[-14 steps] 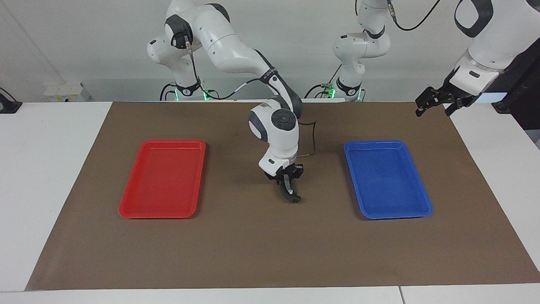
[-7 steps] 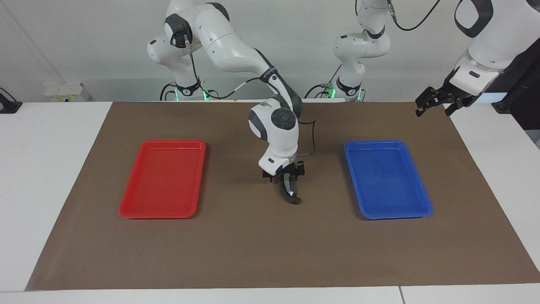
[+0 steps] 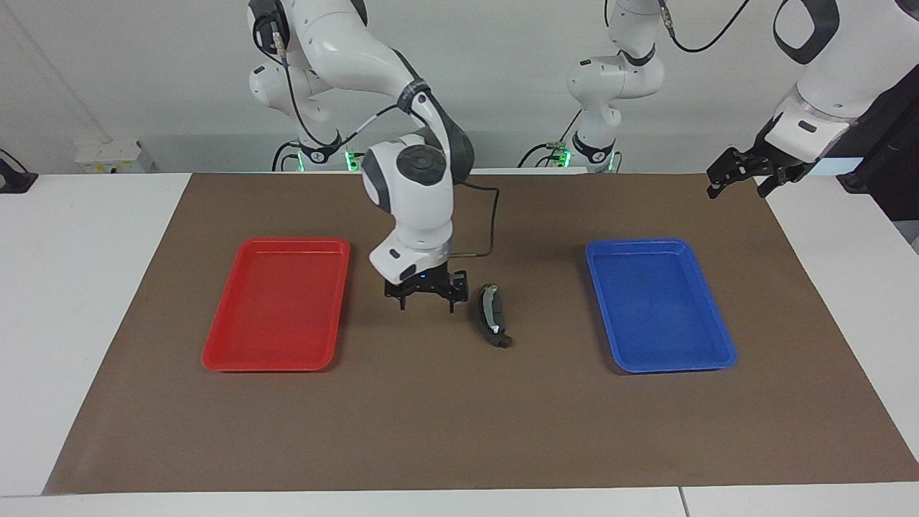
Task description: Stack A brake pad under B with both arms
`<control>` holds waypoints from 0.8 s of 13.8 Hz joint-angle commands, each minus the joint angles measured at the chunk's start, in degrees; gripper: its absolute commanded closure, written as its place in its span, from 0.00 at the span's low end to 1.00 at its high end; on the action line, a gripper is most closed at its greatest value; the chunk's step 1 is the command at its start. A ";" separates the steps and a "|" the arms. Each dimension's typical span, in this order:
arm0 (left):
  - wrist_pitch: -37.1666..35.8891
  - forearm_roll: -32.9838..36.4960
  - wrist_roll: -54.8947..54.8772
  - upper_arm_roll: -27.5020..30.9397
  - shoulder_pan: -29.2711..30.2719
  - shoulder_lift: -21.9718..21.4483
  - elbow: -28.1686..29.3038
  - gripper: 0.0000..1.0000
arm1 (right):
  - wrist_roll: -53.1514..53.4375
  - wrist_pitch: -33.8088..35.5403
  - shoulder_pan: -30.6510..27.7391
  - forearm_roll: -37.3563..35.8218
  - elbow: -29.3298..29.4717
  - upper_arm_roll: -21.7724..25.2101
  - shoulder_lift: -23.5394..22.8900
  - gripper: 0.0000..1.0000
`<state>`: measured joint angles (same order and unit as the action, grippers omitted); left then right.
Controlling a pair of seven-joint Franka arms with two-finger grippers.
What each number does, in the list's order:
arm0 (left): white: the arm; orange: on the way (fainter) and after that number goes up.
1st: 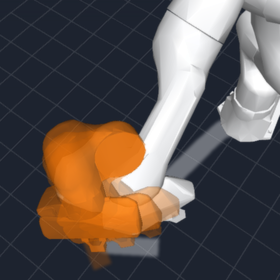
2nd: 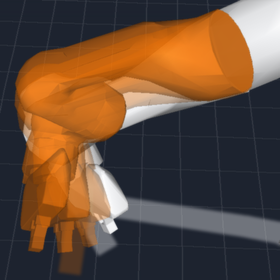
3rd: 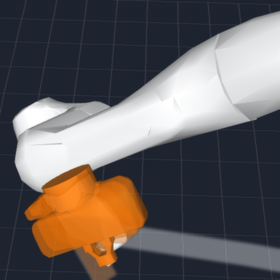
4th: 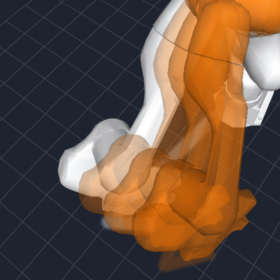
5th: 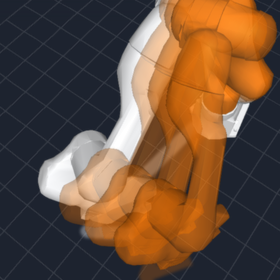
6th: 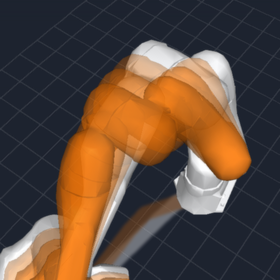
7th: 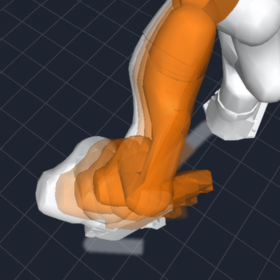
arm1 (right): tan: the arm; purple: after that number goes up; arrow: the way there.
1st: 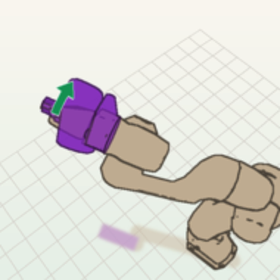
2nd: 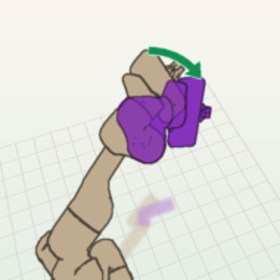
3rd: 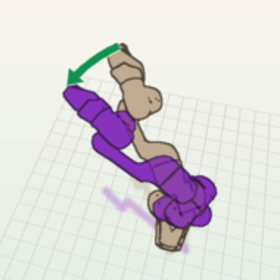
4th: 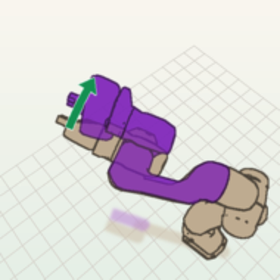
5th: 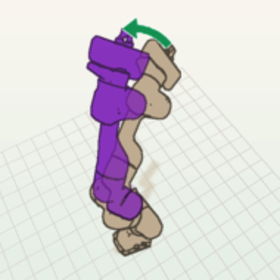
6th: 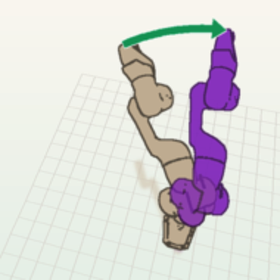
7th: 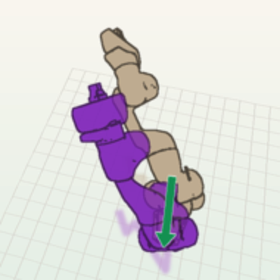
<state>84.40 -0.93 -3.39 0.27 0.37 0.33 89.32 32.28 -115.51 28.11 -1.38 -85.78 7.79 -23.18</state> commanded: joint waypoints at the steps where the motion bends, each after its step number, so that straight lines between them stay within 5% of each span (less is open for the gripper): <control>1: 1.02 0.85 -0.30 0.17 -0.19 -1.21 1.65 0.00 | -4.58 2.81 -6.47 -0.55 -5.01 -0.75 7.17 0.00; 5: 1.02 0.85 -0.30 0.17 -0.10 -1.21 1.65 0.00 | -14.41 14.93 -13.68 -0.55 -6.23 -0.75 12.71 0.00; 11: 1.02 0.85 -0.30 0.17 -0.10 -1.21 1.65 0.00 | -24.02 18.11 -22.65 -0.55 -12.48 -0.67 22.12 0.00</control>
<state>84.41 -0.93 -3.39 0.27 0.37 0.33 89.32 9.88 -98.15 7.37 -1.41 -95.21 7.92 -5.07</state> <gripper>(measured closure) 0.000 0.000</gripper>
